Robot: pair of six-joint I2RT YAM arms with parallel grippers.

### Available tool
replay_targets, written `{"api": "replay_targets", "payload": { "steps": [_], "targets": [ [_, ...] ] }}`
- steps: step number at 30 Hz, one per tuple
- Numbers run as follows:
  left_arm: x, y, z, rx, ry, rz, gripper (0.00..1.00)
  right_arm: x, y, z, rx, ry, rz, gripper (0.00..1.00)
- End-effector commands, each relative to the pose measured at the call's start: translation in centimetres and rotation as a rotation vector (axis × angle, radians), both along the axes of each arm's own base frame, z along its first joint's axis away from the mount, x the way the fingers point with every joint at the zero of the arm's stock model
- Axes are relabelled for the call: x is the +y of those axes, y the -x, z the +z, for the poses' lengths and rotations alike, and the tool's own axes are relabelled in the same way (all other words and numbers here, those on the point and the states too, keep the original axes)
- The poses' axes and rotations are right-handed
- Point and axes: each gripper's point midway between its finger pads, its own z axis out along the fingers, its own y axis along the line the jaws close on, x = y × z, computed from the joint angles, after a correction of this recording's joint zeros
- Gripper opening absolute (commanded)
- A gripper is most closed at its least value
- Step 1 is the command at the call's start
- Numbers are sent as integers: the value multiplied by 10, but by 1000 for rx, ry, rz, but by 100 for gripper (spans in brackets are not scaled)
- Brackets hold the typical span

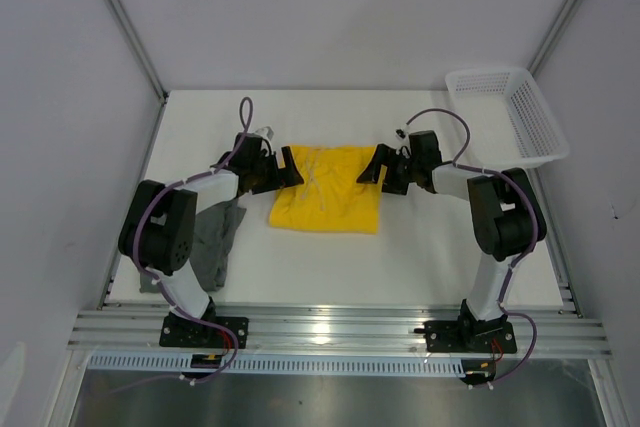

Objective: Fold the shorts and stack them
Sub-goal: Neatly place the folded shorts to the corner

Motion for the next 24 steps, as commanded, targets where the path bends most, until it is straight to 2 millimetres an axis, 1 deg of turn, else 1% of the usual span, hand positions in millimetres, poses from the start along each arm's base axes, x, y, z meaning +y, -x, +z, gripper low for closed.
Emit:
{"api": "replay_targets", "payload": {
  "steps": [1,3,5,7,8,9,11,13,14,16,17,18,20,22,23,24],
  "targets": [
    [14,-7,-3,-4,-44,45,99,2,5,-15,33,24,1,85],
    [20,-8,-9,12,-58,63,99,2,5,-16,33,29,2,81],
    [18,-8,-11,16,-49,55,99,3,6,-17,32,32,6,79],
    [11,-8,-18,31,-21,28,99,5,7,-17,33,32,13,79],
    [2,-7,-16,35,22,-7,99,6,7,-17,32,31,13,78],
    [-2,-9,-16,32,41,-18,99,6,7,-17,32,31,15,78],
    [-7,-10,-20,33,53,-31,99,9,7,-16,30,29,21,76],
    [-4,-11,-25,36,36,-21,99,11,8,-16,31,29,25,68],
    [-3,-11,-28,45,29,-19,99,12,9,-16,31,28,27,66],
    [-4,-11,-32,56,29,-23,85,14,8,-17,29,27,29,56],
    [-4,-9,-37,70,28,-24,71,14,9,-18,32,26,33,52],
    [-5,-9,-38,71,35,-26,65,16,9,-20,37,22,31,48],
    [-5,-8,-42,80,35,-23,52,19,10,-21,40,22,37,45],
    [-5,-7,-44,81,38,-26,44,22,9,-21,37,25,31,43],
    [-6,-6,-43,78,42,-27,33,23,9,-21,32,26,30,37],
    [-5,-5,-42,77,41,-26,30,23,8,-21,28,31,20,35]
  ]
}}
